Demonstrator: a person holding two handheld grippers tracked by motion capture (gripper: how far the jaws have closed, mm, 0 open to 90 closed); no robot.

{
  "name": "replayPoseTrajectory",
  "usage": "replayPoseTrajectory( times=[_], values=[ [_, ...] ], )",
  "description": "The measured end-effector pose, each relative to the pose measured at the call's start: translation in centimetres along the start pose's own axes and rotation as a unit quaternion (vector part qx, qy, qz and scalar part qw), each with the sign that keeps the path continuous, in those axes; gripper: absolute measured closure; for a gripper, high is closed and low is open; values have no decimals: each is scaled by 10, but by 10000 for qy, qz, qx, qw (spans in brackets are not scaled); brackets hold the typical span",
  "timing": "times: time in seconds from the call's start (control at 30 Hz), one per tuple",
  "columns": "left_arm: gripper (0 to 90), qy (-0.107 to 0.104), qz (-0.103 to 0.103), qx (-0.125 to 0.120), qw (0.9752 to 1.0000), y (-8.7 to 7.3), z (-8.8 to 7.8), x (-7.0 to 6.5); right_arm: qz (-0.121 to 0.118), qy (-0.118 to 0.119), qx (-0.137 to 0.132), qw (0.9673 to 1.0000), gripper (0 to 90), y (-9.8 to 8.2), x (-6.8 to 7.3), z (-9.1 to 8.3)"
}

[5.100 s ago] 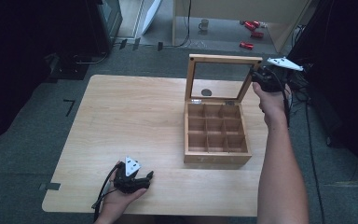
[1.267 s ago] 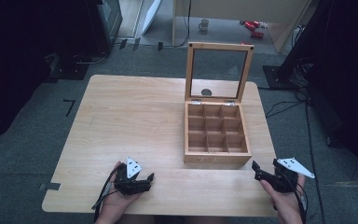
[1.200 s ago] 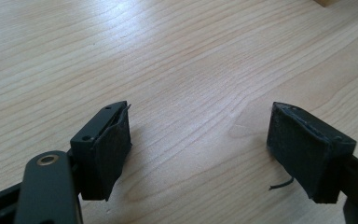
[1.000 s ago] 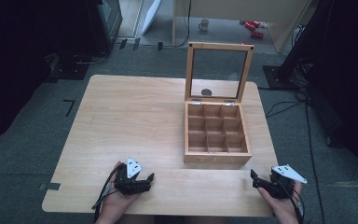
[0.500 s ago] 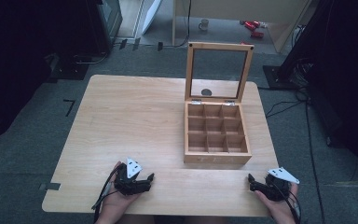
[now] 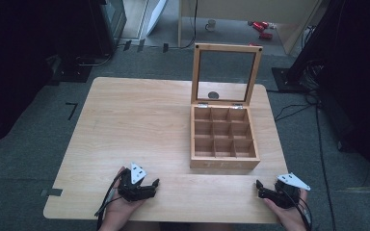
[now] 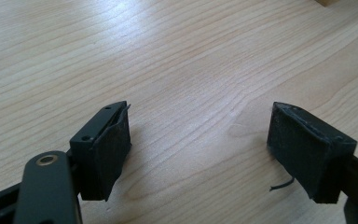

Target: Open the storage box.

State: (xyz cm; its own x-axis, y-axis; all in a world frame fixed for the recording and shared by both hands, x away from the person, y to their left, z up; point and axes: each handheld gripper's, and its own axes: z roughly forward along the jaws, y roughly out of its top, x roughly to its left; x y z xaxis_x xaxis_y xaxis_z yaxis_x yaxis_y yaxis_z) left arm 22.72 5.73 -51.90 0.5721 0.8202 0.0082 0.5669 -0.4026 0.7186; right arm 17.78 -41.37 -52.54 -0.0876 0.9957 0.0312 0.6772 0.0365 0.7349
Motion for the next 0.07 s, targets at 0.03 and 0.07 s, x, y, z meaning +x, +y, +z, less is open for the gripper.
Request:
replayPoseTrajectory(
  times=[0.03, 0.07],
  values=[
    [220, 0, -2, -1, 10000, 0, 0, 0, -12, 17, 13, 10000, 140, 0, 0, 0],
    [220, -1, -1, 0, 10000, 0, 0, 0, -11, 31, 47, 10000, 141, 1, 0, -1]
  ],
)
